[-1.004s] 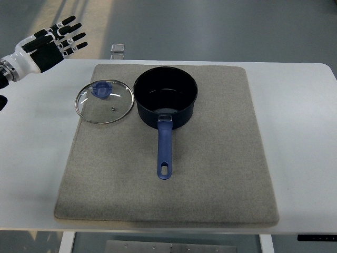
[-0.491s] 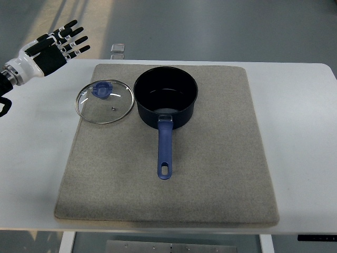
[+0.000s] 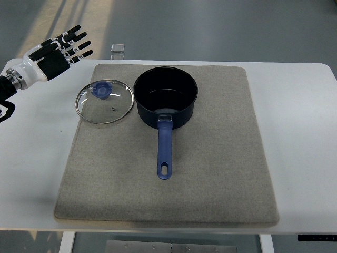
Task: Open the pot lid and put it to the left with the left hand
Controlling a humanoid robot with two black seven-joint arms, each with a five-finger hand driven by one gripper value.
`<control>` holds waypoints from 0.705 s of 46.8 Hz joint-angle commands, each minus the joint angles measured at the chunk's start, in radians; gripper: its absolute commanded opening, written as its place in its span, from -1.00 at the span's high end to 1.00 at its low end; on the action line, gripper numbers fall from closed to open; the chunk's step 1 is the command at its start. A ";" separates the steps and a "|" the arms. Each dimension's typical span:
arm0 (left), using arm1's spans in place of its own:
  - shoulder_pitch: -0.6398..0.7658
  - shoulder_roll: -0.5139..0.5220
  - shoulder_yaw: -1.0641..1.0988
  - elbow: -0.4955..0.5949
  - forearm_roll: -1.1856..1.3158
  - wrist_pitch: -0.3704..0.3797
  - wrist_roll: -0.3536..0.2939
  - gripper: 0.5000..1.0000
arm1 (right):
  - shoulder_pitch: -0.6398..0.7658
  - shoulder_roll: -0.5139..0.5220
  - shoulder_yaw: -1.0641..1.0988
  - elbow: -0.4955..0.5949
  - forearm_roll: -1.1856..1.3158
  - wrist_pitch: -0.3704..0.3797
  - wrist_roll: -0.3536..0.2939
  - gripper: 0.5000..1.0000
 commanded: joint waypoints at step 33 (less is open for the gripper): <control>0.008 0.006 -0.002 -0.005 0.000 0.000 -0.002 -0.97 | -0.002 0.000 0.010 0.013 0.001 0.003 -0.003 -0.66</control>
